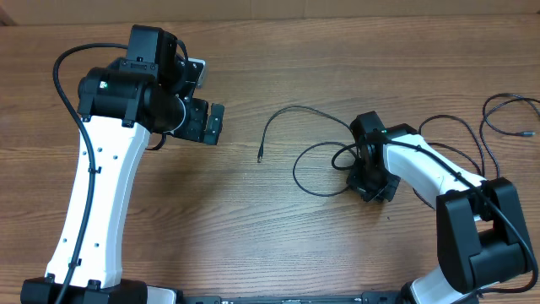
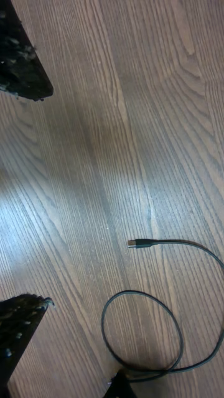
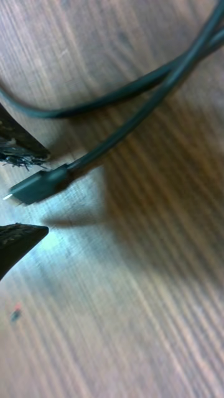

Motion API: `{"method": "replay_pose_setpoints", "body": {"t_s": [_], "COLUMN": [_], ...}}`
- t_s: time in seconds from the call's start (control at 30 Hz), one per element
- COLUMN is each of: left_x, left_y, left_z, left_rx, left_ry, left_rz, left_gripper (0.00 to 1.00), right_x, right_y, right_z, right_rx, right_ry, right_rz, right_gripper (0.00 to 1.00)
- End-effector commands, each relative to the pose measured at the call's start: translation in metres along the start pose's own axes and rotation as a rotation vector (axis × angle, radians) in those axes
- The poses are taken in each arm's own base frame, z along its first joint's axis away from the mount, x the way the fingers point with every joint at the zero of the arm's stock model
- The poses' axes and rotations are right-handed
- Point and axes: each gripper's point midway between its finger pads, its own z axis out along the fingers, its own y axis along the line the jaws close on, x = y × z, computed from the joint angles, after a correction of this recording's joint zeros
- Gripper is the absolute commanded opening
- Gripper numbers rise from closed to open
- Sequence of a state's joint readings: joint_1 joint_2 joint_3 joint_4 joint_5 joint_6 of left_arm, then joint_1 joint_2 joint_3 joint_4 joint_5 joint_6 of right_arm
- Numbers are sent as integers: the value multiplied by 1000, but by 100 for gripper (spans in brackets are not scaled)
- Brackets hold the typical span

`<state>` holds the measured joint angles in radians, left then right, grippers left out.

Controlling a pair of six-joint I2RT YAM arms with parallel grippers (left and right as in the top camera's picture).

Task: Untangle cables

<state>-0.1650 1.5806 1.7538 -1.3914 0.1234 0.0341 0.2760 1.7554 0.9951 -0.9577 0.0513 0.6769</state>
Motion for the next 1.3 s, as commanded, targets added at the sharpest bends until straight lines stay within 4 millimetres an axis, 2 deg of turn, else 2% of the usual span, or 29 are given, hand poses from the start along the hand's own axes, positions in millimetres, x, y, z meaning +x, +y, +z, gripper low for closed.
{"method": "replay_pose_setpoints", "body": {"t_s": [0.0,0.17,0.3,0.4,0.5,0.63,0.73,0.83,1.0,1.13,1.27], "left_x": [2,1,2,1,1,3,4,4,4,4,4], "left_y": [-1,-1,-1,-1,-1,-1,-1,-1,-1,-1,-1], "left_z": [4,4,4,4,4,4,4,4,4,4,4], "left_rx": [2,2,2,2,2,2,2,2,2,2,2], "left_ry": [13,12,14,12,12,18,23,24,23,23,22], "left_rz": [24,24,24,24,24,24,23,23,23,23,23], "left_gripper": [100,100,100,100,100,100,100,100,100,100,100], "right_x": [6,-1,1,5,0,-24,-53,-91,-138,-155,-157], "right_y": [-3,4,3,5,8,12,2,-31,-112,-181,-249], "right_z": [9,11,11,10,5,-21,-55,-103,-188,-242,-278], "right_rx": [1,-29,-24,-39,-52,-96,-94,-36,66,55,27], "right_ry": [7,-27,-19,2,-13,-77,-168,-295,-458,-539,-605], "right_rz": [-5,-34,-34,-34,-29,6,63,161,384,605,820], "right_gripper": [30,29,9,7,4,4,4,4,4,4,4]}}
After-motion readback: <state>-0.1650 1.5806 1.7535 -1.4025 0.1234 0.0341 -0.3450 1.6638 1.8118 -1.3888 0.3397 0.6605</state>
